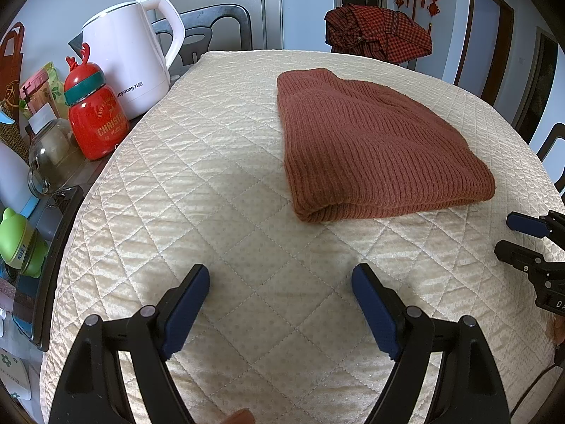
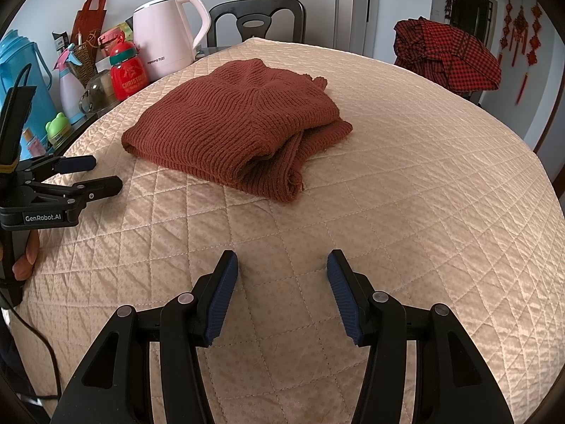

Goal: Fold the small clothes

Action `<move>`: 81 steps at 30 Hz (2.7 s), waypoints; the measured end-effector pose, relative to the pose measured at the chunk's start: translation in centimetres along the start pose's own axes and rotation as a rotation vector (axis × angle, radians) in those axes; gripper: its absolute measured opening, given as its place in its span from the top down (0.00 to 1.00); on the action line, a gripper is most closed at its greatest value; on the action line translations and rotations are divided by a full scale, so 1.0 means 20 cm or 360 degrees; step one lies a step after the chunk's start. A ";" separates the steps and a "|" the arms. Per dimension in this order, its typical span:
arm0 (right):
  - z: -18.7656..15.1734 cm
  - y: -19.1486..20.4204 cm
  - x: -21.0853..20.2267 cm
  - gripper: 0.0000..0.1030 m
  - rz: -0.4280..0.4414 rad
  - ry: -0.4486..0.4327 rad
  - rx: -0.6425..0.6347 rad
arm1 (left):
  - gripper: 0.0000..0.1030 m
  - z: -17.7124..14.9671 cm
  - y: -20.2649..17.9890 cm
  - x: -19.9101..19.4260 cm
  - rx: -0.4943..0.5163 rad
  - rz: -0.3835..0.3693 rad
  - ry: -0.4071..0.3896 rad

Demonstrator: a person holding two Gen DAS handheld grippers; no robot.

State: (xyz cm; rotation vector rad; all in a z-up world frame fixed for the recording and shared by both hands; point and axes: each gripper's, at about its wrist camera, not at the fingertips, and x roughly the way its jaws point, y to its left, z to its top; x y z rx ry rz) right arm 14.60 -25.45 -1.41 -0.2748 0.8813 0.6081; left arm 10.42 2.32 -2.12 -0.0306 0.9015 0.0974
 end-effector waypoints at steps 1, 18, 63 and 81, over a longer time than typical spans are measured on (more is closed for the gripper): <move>0.00 0.00 0.00 0.48 0.0000 0.0000 0.0000 | 0.18 0.00 0.00 0.00 0.0000 0.0000 0.0000; 0.00 0.00 0.00 0.48 0.0001 0.0000 0.0000 | 0.18 0.00 0.00 0.00 -0.0001 -0.0002 0.0000; 0.00 0.00 0.00 0.47 0.0008 0.0001 0.0003 | 0.17 0.00 0.01 0.00 -0.0004 -0.0006 0.0002; 0.01 0.01 0.00 0.47 0.0019 0.0000 0.0007 | 0.17 0.00 0.01 0.00 -0.0004 -0.0007 0.0002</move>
